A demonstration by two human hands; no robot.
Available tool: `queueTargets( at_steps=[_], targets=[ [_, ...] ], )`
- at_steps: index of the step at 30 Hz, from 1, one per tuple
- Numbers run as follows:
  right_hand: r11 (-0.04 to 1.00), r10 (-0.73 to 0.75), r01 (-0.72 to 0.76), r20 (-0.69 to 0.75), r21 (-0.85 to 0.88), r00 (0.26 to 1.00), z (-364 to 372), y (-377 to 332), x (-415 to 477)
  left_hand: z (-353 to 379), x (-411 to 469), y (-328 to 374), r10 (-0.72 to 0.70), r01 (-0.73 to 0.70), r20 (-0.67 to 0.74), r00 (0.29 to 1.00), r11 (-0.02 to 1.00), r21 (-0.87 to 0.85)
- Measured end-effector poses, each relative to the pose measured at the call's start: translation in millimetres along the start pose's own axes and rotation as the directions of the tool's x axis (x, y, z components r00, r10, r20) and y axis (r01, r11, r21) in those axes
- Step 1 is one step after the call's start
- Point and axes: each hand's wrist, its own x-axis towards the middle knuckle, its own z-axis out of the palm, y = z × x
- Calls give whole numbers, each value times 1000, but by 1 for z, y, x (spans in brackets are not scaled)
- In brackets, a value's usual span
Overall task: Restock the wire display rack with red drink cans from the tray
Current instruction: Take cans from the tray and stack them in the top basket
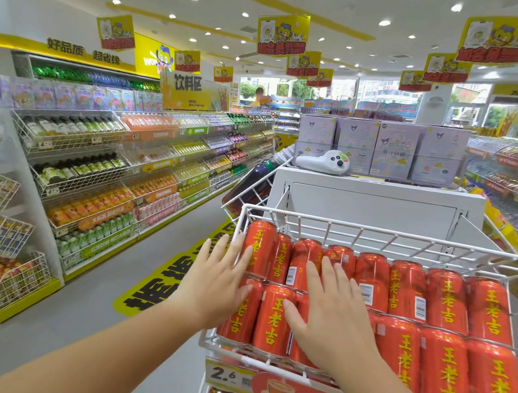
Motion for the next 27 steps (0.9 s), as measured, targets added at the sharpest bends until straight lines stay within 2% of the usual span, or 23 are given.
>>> queueTargets(
  at_steps=[7,12,17,20,23,27],
  targets=[
    [999,28,-28,-8,-32,1000,19,-21,-25,21,-58,2,-21,25,30,999,990,-136],
    [997,70,-71,-33,-41,997,35,-41,-54,42,-97,-4,15,-3,50,999,973,-229],
    [990,128,-127,5,-63,992,55,-77,-91,73,-139,-20,94,-89,7,996,962,-258],
    [976,208,-208,-6,-64,978,75,-103,-125,98,-167,-29,170,-171,-25,985,950,-263],
    [957,291,-289,47,-36,956,96,-121,-160,134,-195,-29,230,-242,-75,970,927,-288],
    [937,349,-347,96,-40,932,137,-132,-210,172,-229,-9,243,-258,-88,966,899,-354]
  ],
)
